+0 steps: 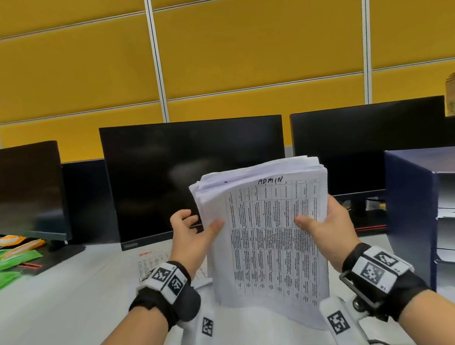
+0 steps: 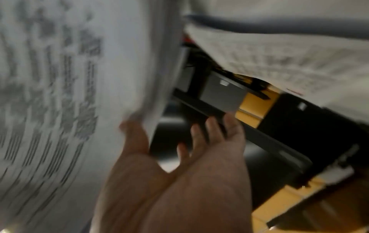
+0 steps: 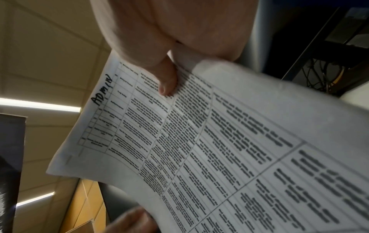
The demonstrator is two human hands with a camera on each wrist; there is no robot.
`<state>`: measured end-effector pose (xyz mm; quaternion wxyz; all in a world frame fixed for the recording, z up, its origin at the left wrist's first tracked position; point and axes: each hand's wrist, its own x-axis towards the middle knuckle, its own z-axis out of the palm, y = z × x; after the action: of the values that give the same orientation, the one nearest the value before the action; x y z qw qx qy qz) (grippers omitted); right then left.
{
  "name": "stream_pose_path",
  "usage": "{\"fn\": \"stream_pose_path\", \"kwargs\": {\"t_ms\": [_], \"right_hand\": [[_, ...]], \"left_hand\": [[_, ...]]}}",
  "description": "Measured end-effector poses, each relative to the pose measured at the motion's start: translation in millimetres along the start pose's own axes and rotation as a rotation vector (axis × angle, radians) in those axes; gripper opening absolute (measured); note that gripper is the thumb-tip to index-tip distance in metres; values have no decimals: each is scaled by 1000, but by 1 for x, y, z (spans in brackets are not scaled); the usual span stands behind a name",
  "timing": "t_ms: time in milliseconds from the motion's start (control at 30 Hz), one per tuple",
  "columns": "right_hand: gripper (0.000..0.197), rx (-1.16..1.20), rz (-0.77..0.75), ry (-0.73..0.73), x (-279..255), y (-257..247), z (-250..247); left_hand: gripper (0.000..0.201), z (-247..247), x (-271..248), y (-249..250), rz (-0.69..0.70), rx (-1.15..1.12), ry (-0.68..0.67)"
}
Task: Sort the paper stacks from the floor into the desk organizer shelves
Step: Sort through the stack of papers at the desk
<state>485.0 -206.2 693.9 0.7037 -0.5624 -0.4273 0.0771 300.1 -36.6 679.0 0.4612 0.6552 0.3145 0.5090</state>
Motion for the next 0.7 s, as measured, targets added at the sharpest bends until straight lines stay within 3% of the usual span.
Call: {"fn": "stream_pose_path", "kwargs": {"t_ms": [167,300,433,533,567,700], "right_hand": [[38,-29,18,30,6,0,3],[40,-59,23,24,12,2,9],[40,-99,23,1,15,9,12],[39,-97,38,-5,15,9,11],[38,-93,45,-8,15,9,11],[37,-85,48,1,14,7,8]], "left_hand": [[82,-43,11,-49,-207,927,-324],[82,-56,12,-69,-328,1315,-595],[62,-57,14,-66,-282,1348,-657],[45,-58,23,-60,-290,1234,-594],[49,-60,25,-62,-309,1212,-552],[106,-64,19,-77,-503,1318,-449]]}}
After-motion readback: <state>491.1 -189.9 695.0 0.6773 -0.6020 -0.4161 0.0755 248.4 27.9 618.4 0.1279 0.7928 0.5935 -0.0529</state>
